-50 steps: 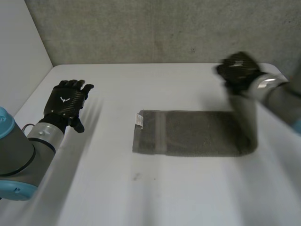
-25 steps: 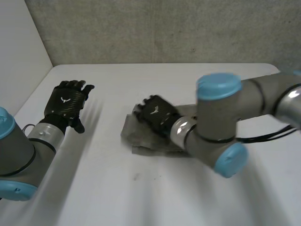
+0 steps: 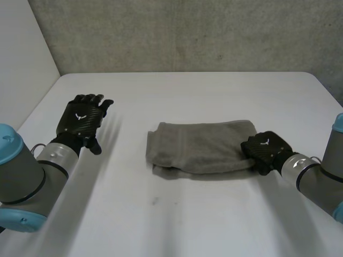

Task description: Fold the towel.

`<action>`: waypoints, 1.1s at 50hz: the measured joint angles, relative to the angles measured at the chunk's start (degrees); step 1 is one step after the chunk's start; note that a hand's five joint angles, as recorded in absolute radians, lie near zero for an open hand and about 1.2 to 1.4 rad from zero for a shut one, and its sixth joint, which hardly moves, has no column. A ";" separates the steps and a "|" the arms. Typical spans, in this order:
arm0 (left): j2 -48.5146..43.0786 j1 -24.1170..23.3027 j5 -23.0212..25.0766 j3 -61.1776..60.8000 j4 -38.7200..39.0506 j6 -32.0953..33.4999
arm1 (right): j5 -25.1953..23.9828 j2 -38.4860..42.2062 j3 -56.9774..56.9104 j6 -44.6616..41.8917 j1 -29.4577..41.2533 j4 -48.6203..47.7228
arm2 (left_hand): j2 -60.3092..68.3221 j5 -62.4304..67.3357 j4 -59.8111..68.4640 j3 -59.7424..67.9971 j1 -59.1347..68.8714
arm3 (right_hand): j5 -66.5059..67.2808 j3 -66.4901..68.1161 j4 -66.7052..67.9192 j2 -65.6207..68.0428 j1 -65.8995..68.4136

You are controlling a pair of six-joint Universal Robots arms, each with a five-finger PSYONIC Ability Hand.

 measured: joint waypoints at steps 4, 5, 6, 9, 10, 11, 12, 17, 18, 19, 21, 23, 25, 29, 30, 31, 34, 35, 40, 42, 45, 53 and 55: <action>0.23 -0.13 -0.03 -0.25 0.03 0.00 | 1.38 -0.29 -2.37 -0.66 0.47 -1.46 | 0.00 0.00 0.00 0.00 0.00 | 4.36 5.37 4.48 1.86 4.28; 0.26 -0.14 -0.03 -0.27 0.04 0.00 | 1.53 -0.37 -2.92 -0.69 0.70 -1.56 | 0.00 0.00 0.00 0.00 0.00 | 4.36 5.37 4.48 1.86 4.33; 0.31 -0.16 -0.04 -0.29 0.04 0.00 | 1.79 -0.49 -4.11 -0.70 1.35 -1.69 | 0.00 0.00 0.00 0.00 0.00 | 4.36 5.38 4.48 1.86 4.45; 0.42 -0.20 -0.05 -0.33 0.05 0.00 | 2.23 -0.53 -8.98 -0.63 5.10 -1.48 | 0.00 0.00 0.00 0.00 0.00 | 4.36 5.42 4.48 1.86 4.76; 0.44 -0.22 -0.05 -0.33 0.05 0.00 | 2.27 -0.41 -10.07 -0.63 6.07 -1.34 | 0.00 0.00 0.00 0.00 0.00 | 4.37 5.43 4.48 1.86 4.80; 0.48 -0.25 -0.06 -0.33 0.04 0.01 | 2.35 0.05 -12.34 -0.66 8.01 -0.95 | 0.00 0.00 0.00 0.00 0.00 | 4.37 5.47 4.48 1.87 4.81; 0.55 -0.30 -0.07 -0.32 0.03 0.03 | 2.31 0.88 -14.93 -0.76 10.24 -0.25 | 0.00 0.00 0.00 0.00 0.00 | 4.37 5.56 4.48 2.18 4.81; 1.11 -0.55 -0.21 -0.01 -0.08 0.03 | 1.64 7.48 -28.33 -3.21 20.23 5.36 | 0.00 0.00 0.00 0.00 0.00 | 4.37 5.80 4.48 2.74 4.82; 1.32 -0.62 -0.23 0.14 -0.11 0.01 | 1.36 9.42 -31.47 -4.42 22.32 7.11 | 0.00 0.00 0.00 0.00 0.00 | 4.37 5.80 4.48 2.74 4.82; 1.54 -0.67 -0.27 0.29 -0.15 -0.03 | 1.08 11.66 -34.79 -6.15 24.47 9.12 | 0.00 0.00 0.00 0.00 0.00 | 4.37 5.80 4.48 2.74 4.82; 1.97 -0.77 -0.32 0.64 -0.23 -0.08 | 0.63 15.18 -39.43 -9.54 27.36 12.50 | 0.00 0.00 0.00 0.00 0.00 | 4.37 5.80 4.48 2.73 4.82; 2.54 -0.95 -0.38 1.28 -0.39 -0.14 | 0.33 19.30 -44.29 -14.39 30.15 16.57 | 0.00 0.00 0.00 0.00 0.00 | 4.37 5.80 4.48 2.73 4.82; 2.95 -1.15 -0.43 1.93 -0.57 -0.18 | 0.31 22.36 -47.50 -18.45 31.83 19.74 | 0.00 0.00 0.00 0.00 0.00 | 4.37 5.80 4.48 2.73 4.83; 3.58 -1.74 -0.49 3.60 -1.35 -0.25 | 1.07 26.19 -51.18 -23.80 33.37 23.84 | 0.00 0.00 0.00 0.00 0.00 | -13.21 -11.87 -12.87 -13.58 -11.66; 3.63 -1.84 -0.49 3.90 -1.56 -0.26 | 1.22 26.36 -51.32 -23.96 33.39 24.06 | 0.00 0.00 0.00 0.00 0.00 | -16.00 -15.17 -16.27 -16.70 -15.10; 3.70 -2.06 -0.50 4.51 -2.07 -0.31 | 1.51 26.35 -51.34 -23.56 33.33 24.25 | 0.00 0.00 0.00 0.00 0.00 | -20.65 -19.19 -20.55 -20.60 -20.01; 3.73 -2.64 -0.51 6.18 -3.58 -0.72 | 1.87 24.71 -50.17 -19.40 32.73 23.42 | 0.00 0.00 0.00 0.00 0.00 | -34.83 -32.35 -34.59 -35.36 -34.35; 3.72 -2.85 -0.53 6.89 -4.17 -1.02 | 1.83 23.29 -49.18 -16.29 32.23 22.57 | 0.00 0.00 0.00 0.00 0.00 | -43.52 -42.13 -43.77 -43.62 -42.39; 3.37 -3.97 -0.55 11.34 -7.20 -5.11 | 1.21 13.64 -41.15 1.46 27.84 15.87 | 0.00 0.00 0.00 0.00 0.00 | -58.98 -57.66 -51.55 -58.22 -57.03; 3.09 -4.48 -0.55 13.09 -8.11 -7.44 | 1.14 9.65 -37.16 7.74 25.73 12.87 | 0.00 0.00 0.00 0.00 0.00 | -58.98 -57.68 -51.55 -58.22 -57.28; 2.41 -5.42 -0.53 15.50 -9.24 -10.97 | 1.43 4.52 -31.29 15.26 22.71 8.80 | 0.00 0.00 0.00 0.00 0.00 | -58.98 -57.68 -51.55 -58.22 -57.28; -3.76 -11.70 -0.51 23.83 -12.87 -20.26 | 4.87 -4.73 -16.30 27.76 13.53 2.27 | 0.15 0.00 0.15 0.00 0.05 | -58.98 -57.68 -51.55 -58.22 -57.30; -6.37 -13.98 -0.54 26.20 -14.18 -21.67 | 6.05 -5.41 -14.05 29.26 11.74 1.97 | 0.25 0.00 0.16 0.00 0.21 | -58.98 -57.68 -51.55 -58.23 -57.47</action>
